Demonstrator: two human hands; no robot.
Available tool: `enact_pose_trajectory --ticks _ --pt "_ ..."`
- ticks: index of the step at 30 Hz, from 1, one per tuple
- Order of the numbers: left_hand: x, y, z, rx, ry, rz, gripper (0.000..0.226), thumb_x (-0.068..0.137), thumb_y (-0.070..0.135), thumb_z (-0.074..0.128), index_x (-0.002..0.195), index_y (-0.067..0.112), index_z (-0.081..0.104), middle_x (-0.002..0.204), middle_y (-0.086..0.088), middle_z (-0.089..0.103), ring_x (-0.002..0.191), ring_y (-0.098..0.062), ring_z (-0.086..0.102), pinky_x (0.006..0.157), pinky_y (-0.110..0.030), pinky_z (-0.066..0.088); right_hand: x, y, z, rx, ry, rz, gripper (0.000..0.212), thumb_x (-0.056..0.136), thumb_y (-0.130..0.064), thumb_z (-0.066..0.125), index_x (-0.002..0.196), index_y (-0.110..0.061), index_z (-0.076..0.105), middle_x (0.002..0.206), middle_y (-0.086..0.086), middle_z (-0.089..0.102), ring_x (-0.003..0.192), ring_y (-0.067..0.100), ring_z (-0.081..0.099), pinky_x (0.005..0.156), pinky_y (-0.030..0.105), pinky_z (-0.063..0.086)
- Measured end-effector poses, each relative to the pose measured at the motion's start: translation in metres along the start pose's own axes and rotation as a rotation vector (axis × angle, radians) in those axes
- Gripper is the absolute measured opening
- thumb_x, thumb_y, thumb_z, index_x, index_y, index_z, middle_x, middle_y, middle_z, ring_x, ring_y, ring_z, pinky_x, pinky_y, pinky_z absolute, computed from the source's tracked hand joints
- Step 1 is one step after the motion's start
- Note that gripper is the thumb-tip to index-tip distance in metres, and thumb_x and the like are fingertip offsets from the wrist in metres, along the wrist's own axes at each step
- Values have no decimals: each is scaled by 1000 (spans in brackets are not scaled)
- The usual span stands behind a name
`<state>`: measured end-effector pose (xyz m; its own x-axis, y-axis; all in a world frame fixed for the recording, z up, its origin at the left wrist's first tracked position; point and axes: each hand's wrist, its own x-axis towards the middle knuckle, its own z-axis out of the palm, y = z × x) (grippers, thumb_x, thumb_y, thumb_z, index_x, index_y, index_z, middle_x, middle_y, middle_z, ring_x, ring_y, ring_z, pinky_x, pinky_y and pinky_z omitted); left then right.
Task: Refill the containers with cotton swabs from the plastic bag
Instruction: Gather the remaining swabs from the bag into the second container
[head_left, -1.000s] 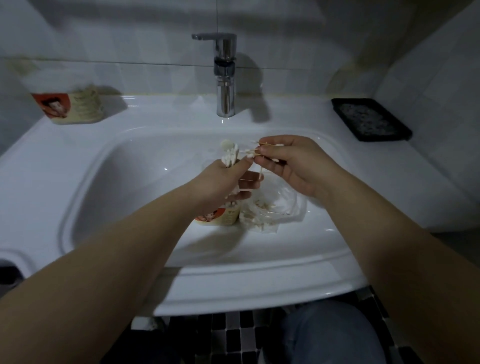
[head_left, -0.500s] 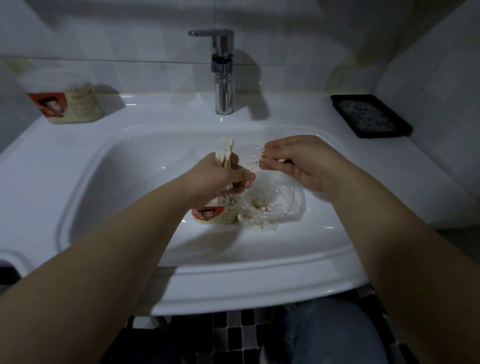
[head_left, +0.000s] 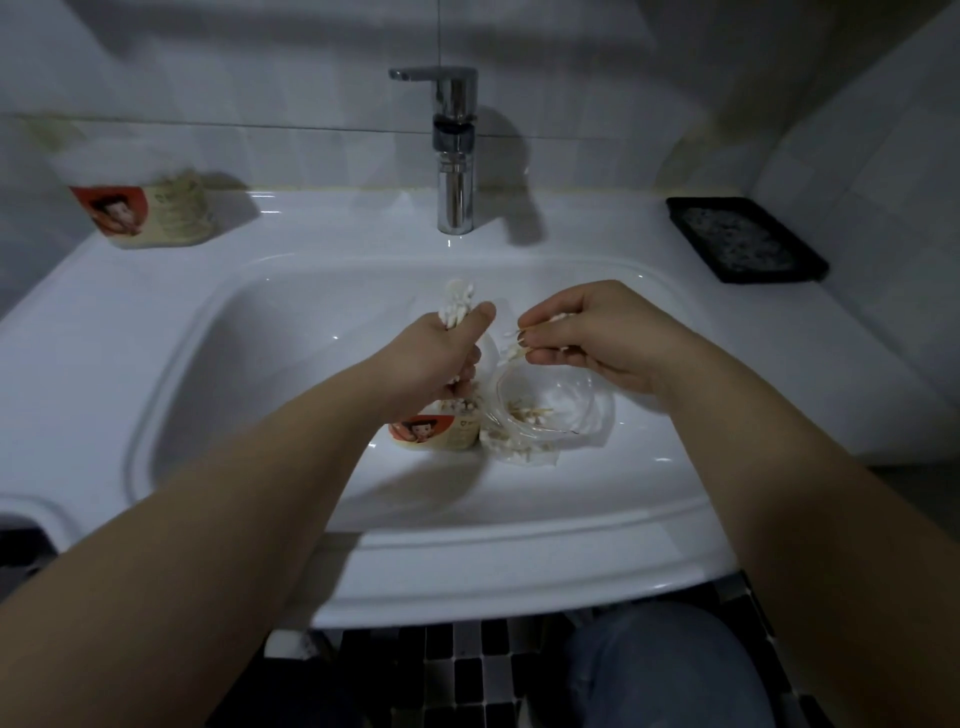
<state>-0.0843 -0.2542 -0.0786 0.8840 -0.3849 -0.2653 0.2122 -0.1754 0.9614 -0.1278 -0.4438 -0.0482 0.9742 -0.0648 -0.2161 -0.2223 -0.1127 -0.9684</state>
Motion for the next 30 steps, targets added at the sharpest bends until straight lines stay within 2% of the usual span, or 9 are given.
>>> enact_pose_trajectory --ticks 5,7,9,14,18,21,23,26,30 --pt "-3 -1 2 33 -87 58 35 100 34 64 100 0 65 88 -10 73 84 -19 74 84 -36 62 -2 0 4 -79 -36 -19 16 85 8 75 100 2 76 92 20 77 88 28 77 80 25 62" --pt "-4 -1 2 -41 -140 82 24 98 20 67 86 1 58 79 -11 72 83 -22 75 79 -34 63 -3 0 6 -148 -70 -26 15 87 7 73 100 0 76 88 19 78 84 25 77 78 23 61" --pt "-4 -1 0 -61 -163 85 32 95 9 70 75 12 45 71 -9 69 78 -23 75 75 -31 62 -3 0 7 -189 -75 -28 14 87 5 74 98 -2 77 81 16 78 75 19 76 75 21 60" --pt "-3 -2 -3 -38 -160 85 38 95 0 67 74 16 40 86 -19 74 82 -24 75 69 -28 59 1 0 4 -92 30 -22 16 84 8 76 98 1 74 88 18 73 73 21 75 70 20 59" --pt "-2 -1 -3 -54 -151 56 27 98 0 63 80 13 46 95 -21 77 80 -25 75 68 -31 60 2 -2 0 -50 113 -40 18 83 12 75 98 1 72 92 18 68 72 21 73 68 20 59" --pt "-4 0 -3 -8 -215 30 10 102 2 57 106 11 55 94 -16 77 76 -22 73 66 -29 58 3 -2 -2 -72 153 -66 18 83 11 75 99 2 74 95 19 72 73 21 74 68 19 59" --pt "-6 -2 -1 27 -243 13 19 103 2 52 120 8 58 92 -14 76 72 -20 71 63 -27 58 1 -1 -2 -101 132 -79 19 84 10 75 101 4 75 95 19 73 75 21 74 70 20 60" --pt "-9 -4 2 103 -269 15 16 104 2 49 111 1 63 86 -11 74 70 -19 67 63 -26 57 -1 0 1 -157 88 -97 21 84 9 75 105 5 75 94 18 75 73 19 74 70 19 59" --pt "-9 -3 5 173 -202 23 16 106 16 52 96 10 62 71 -4 63 56 -13 59 54 -25 51 -1 0 1 -178 73 -100 22 84 7 76 105 1 76 92 15 76 75 19 76 72 19 59"
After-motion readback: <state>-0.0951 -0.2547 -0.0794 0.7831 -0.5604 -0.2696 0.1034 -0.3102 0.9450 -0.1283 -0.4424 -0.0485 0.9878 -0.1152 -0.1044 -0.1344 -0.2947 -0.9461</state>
